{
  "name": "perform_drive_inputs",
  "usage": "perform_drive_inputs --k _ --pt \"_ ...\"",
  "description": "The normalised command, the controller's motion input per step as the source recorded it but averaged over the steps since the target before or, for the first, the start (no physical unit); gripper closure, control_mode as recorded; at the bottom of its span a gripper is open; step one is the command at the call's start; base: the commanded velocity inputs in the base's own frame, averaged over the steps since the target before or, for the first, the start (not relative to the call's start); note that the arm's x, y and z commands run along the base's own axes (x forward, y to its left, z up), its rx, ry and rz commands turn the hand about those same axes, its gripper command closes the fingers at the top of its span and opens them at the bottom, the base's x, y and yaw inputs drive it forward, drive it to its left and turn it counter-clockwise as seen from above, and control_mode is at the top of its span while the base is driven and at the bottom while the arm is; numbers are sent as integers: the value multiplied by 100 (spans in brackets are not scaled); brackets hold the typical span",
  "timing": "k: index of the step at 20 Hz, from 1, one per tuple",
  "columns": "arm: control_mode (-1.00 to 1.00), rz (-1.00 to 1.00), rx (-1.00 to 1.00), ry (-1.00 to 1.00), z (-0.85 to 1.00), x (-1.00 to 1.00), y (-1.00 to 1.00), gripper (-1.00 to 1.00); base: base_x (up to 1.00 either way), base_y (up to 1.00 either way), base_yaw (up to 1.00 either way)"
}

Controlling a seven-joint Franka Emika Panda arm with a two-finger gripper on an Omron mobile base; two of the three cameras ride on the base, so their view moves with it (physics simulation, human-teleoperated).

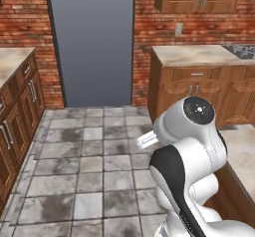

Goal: There is a wine glass and glass cup on the dining counter. Place the wine bottle next to the wine glass and the juice bottle next to the glass cup.

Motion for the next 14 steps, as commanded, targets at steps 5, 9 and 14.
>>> perform_drive_inputs --k 5,9,14 --pt "100 0 0 0 0 0 0 -100 94 4 18" --pt "100 0 0 0 0 0 0 -100 91 0 28" --pt "100 0 0 0 0 0 0 -100 87 0 33"
